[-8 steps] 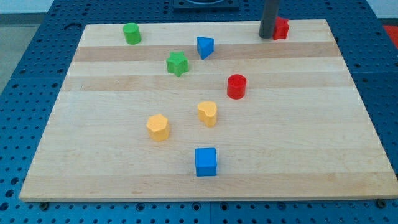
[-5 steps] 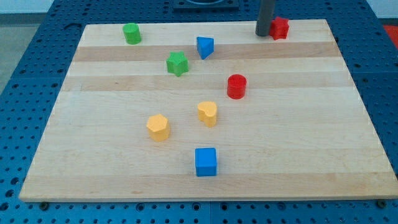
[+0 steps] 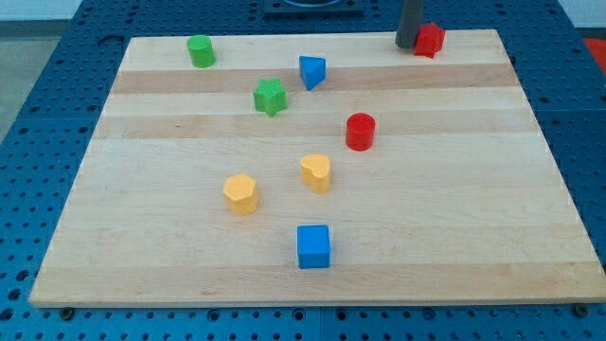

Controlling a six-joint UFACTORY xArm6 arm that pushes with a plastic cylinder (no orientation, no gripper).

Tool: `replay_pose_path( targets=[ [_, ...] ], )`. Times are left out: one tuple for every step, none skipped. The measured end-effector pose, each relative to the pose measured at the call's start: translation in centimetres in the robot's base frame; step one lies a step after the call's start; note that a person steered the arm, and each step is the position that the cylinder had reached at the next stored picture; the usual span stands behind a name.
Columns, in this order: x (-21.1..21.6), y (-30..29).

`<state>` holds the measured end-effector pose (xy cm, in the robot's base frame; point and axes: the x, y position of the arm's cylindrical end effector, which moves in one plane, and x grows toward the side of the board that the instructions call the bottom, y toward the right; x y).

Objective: Push red star to the top right

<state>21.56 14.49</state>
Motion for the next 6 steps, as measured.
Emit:
replay_pose_path(
  targets=[
    [0.0, 0.1],
    [0.1, 0.6],
    [0.1, 1.0],
    [0.1, 1.9],
    [0.1, 3.5],
    [0.1, 4.5]
  ],
)
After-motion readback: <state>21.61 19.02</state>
